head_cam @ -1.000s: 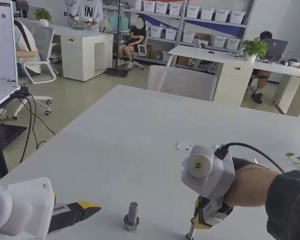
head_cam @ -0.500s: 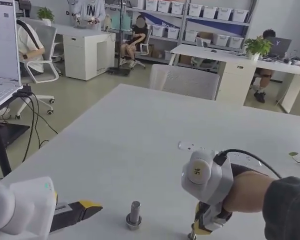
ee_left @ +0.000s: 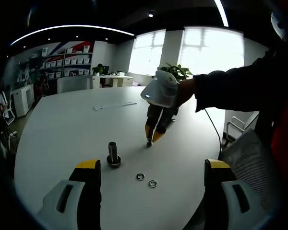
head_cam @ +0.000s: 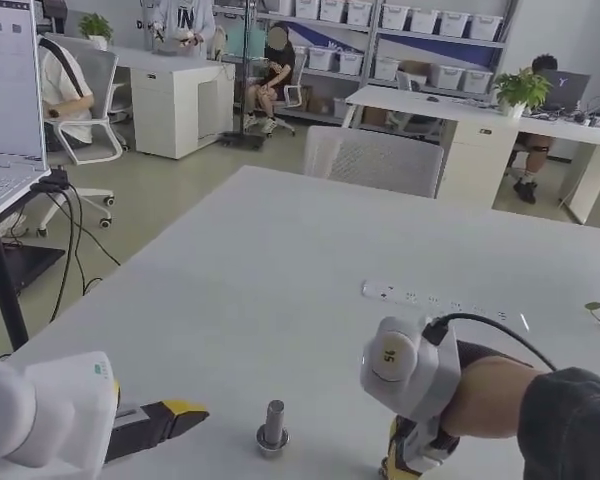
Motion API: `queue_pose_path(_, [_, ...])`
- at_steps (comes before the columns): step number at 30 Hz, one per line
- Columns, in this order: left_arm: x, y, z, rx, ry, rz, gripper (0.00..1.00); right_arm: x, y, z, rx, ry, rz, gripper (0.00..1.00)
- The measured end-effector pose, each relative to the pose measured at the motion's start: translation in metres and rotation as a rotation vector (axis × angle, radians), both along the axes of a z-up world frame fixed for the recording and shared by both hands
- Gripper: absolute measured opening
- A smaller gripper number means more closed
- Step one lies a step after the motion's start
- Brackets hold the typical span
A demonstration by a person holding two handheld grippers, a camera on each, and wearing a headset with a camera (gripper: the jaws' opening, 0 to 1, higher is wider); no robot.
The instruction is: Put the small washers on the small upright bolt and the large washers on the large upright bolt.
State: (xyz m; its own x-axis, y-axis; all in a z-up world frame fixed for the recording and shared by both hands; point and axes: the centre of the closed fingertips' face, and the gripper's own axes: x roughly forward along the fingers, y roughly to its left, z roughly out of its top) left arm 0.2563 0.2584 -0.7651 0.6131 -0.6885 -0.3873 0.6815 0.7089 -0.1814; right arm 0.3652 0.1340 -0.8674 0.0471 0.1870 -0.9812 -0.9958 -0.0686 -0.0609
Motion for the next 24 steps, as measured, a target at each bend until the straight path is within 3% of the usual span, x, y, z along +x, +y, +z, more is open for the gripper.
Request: queue_pose_path(24, [-0.0002, -0.0002, -0.0015, -0.002, 0.010, 0.001, 0.89, 0.0020, -0.0010, -0.0080, -0.004, 0.006, -0.008, 0.14])
